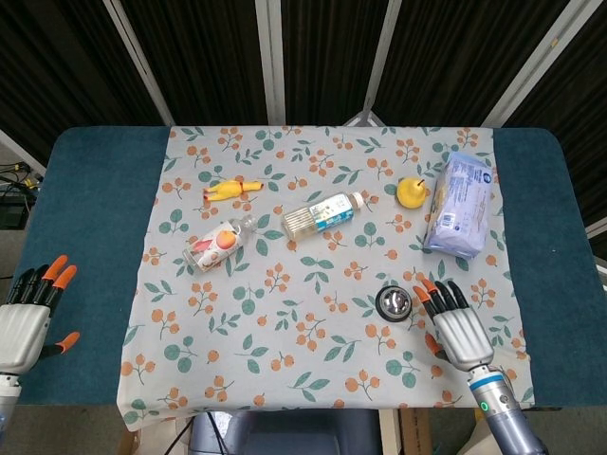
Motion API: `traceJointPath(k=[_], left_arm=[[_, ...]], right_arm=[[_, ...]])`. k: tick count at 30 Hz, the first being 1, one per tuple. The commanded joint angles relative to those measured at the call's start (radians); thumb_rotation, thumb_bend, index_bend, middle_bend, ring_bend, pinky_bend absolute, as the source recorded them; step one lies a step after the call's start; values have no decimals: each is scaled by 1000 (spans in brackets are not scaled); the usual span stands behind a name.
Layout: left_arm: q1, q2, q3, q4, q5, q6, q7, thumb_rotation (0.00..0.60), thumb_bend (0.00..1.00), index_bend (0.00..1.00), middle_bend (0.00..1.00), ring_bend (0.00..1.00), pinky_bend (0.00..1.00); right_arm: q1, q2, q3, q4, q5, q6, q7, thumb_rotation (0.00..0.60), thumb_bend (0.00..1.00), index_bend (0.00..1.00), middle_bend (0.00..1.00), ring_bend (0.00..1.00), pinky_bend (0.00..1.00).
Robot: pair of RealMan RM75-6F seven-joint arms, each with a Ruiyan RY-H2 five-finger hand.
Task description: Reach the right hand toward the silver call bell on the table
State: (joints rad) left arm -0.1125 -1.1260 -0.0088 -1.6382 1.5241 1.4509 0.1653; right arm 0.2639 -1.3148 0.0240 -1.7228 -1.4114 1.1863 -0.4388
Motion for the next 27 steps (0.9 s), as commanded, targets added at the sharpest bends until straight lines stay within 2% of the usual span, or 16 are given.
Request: traceJointPath(k=[1, 12, 27], left_arm=[[0, 0, 0, 0, 0, 0, 0, 600, 88, 0, 0, 0, 0], [-1, -1, -1, 3, -4, -4, 0, 600, 89, 0, 0, 0, 0], [-2, -2, -1, 0, -4, -4, 4, 600, 89, 0, 0, 0, 0]], right_arm=[[9, -21, -6, 10, 14, -14, -28, 600, 425, 0, 0, 0, 0], [33, -72, -6, 36, 58, -40, -79, 600, 425, 0, 0, 0, 0], [44, -87, -5, 46, 82, -40, -87, 600, 425, 0, 0, 0, 0]])
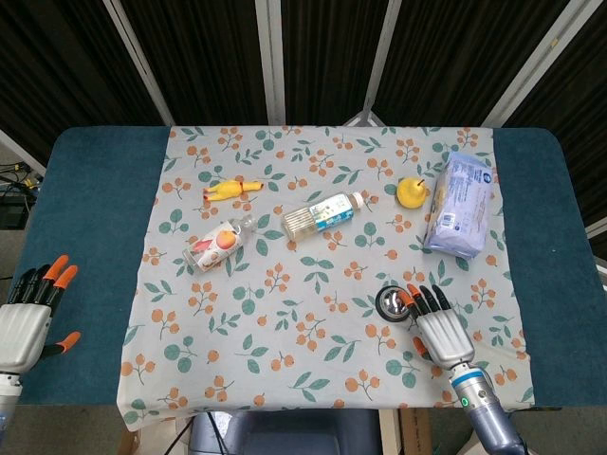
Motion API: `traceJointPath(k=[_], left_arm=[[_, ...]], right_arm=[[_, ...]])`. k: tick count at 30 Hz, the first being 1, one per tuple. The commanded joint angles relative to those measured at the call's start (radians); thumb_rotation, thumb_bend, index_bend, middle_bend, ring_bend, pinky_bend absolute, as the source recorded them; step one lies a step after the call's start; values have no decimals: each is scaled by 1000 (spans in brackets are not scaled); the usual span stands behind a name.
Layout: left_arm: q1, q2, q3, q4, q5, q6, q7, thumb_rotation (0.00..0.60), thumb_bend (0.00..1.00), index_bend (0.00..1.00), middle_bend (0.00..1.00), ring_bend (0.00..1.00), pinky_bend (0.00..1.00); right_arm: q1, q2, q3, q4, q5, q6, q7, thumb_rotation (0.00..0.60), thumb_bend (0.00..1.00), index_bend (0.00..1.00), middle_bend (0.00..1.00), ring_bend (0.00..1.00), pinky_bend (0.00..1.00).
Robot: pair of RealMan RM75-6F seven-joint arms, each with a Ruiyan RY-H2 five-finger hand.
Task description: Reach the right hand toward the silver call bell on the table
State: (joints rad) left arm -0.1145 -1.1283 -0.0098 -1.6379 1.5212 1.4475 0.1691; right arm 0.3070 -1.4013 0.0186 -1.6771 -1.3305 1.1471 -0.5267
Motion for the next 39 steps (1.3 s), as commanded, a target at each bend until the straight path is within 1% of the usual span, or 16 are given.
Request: traceJointPath(k=[1, 6, 15, 22, 26, 27, 28, 30, 35, 39], left_arm=[[0, 0, 0, 0, -2, -2, 0, 600, 89, 0, 0, 0, 0], [0, 0, 1, -1, -2, -3, 1, 600, 88, 0, 0, 0, 0], [0, 0, 3, 1, 3, -2, -1, 600, 88, 0, 0, 0, 0], [0, 0, 2, 2, 0, -1, -5, 600, 88, 0, 0, 0, 0], [0, 0, 1, 1, 1, -1, -4, 600, 89, 0, 0, 0, 0], [-1, 0, 0, 0, 1, 0, -3, 600, 88, 0, 0, 0, 0], [0, 0, 0, -1, -1, 1, -3, 600, 88, 0, 0, 0, 0], [0, 0, -1, -2, -3, 0, -2, 600, 88, 0, 0, 0, 0], [1, 1, 0, -1, -3, 0, 2, 600, 89, 0, 0, 0, 0], [2, -1, 3, 1, 1, 3, 10, 600, 93, 0, 0, 0, 0]], right_arm=[[2, 0, -1, 1, 1, -1, 0, 600, 425, 0, 0, 0, 0], [4, -5, -15, 10, 3, -7, -13, 600, 424, 0, 0, 0, 0], [-2, -43, -71, 62, -15, -17, -83, 600, 423, 0, 0, 0, 0], [-7, -57, -63, 68, -13, 2, -76, 600, 425, 0, 0, 0, 0], [-4, -46, -35, 48, -29, 31, -32, 600, 425, 0, 0, 0, 0], [0, -39, -22, 39, -35, 40, -17, 600, 425, 0, 0, 0, 0], [1, -24, 5, 17, -53, 73, 15, 600, 425, 0, 0, 0, 0], [-2, 11, 17, -11, -79, 100, 61, 600, 425, 0, 0, 0, 0], [-37, 114, 11, -42, -128, 172, 130, 600, 424, 0, 0, 0, 0], [-102, 214, -5, -58, -112, 235, 230, 600, 424, 0, 0, 0, 0]])
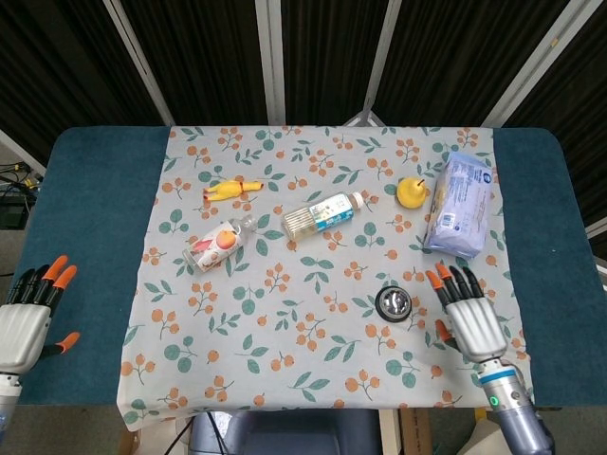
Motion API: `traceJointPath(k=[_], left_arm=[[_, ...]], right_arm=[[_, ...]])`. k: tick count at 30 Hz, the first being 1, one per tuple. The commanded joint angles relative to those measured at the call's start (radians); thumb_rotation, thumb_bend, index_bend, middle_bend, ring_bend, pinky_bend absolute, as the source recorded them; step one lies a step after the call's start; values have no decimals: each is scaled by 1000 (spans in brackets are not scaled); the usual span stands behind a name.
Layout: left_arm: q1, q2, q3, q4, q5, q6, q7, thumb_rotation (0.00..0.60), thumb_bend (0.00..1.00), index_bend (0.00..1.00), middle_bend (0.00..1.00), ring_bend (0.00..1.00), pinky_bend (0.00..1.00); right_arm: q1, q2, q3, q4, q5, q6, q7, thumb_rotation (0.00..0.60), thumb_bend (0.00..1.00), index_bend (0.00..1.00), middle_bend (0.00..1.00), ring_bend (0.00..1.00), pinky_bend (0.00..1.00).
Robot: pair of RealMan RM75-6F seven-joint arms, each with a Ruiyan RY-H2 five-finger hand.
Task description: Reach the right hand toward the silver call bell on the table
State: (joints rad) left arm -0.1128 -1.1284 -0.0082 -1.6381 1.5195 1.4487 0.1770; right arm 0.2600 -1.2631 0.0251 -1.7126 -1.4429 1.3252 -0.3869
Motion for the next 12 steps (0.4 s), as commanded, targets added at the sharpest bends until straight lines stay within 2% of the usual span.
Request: traceJointPath(k=[1, 5, 12], left_arm=[[1, -1, 2, 3, 4, 2, 2, 600, 93, 0, 0, 0, 0], [2, -1, 4, 9, 6, 2, 0, 600, 93, 0, 0, 0, 0], [1, 5, 5, -2, 3, -3, 0, 600, 93, 0, 0, 0, 0]], right_arm=[[-65, 92, -15, -22, 0, 65, 107, 600, 424, 0, 0, 0, 0], [-107, 133, -26, 6, -22, 119, 150, 600, 424, 0, 0, 0, 0], [-137, 134, -46, 37, -68, 147, 187, 600, 424, 0, 0, 0, 0]])
